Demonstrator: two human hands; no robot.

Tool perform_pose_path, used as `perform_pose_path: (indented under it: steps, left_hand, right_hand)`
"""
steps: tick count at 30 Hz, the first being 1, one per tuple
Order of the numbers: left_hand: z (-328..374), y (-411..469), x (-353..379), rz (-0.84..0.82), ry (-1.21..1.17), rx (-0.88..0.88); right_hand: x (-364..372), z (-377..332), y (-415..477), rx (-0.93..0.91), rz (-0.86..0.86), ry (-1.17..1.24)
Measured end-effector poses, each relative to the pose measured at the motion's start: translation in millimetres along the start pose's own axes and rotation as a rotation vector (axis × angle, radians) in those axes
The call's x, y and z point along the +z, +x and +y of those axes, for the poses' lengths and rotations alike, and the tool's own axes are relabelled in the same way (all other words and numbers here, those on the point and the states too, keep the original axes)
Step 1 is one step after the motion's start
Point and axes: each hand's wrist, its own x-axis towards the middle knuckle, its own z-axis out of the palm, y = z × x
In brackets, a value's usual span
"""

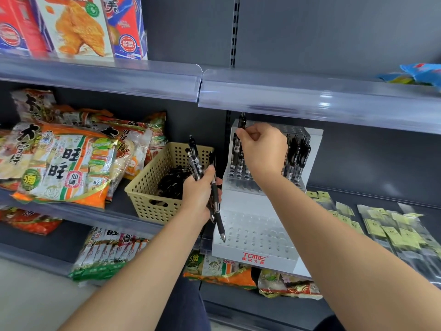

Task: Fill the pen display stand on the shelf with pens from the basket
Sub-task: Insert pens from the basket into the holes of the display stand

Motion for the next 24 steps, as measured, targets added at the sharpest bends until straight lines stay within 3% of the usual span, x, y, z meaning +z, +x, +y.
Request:
perform_pose_path:
  steps: [12,24]
  left_hand:
    - [3.3,5.2,0.1,-0.012,0.010,0.019]
    - [3.8,7.6,-3.6,-0.024,-0.008,0.012]
  right_hand:
    - [2.9,-5.1,9.6,-0.057,-0.004,-0.128]
    - [12.9,10.7,-1.3,-0.062,-0.121,-0.304]
